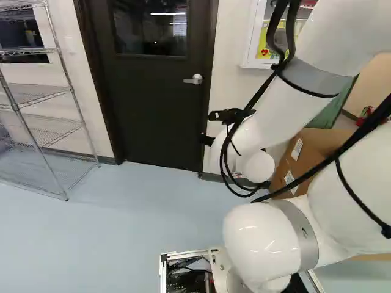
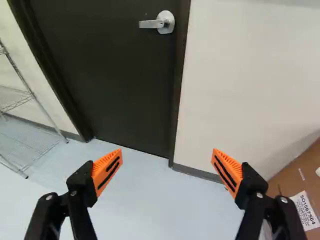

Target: Open the door and move inside

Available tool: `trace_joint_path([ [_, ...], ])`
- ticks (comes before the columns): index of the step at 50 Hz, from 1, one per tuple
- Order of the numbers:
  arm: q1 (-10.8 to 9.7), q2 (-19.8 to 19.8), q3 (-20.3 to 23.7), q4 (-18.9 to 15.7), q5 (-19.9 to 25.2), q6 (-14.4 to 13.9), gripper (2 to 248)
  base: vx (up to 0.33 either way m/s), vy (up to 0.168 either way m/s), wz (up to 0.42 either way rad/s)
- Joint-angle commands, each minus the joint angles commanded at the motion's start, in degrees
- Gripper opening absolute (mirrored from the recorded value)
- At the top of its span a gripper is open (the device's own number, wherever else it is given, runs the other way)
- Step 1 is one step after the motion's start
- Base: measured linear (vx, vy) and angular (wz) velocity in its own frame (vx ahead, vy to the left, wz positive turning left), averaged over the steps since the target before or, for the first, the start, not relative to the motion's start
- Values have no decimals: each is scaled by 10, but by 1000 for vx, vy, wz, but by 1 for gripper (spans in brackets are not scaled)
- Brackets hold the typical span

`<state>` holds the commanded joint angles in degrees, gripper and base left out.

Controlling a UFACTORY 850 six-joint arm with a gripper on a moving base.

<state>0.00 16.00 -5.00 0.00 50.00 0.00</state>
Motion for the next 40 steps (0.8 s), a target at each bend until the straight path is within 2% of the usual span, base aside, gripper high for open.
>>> trace_joint_path([
  [18, 0, 0, 0, 0, 0, 0, 247, 121, 119, -252],
  [40, 0, 0, 0, 0, 0, 0, 247, 124, 154, -211],
])
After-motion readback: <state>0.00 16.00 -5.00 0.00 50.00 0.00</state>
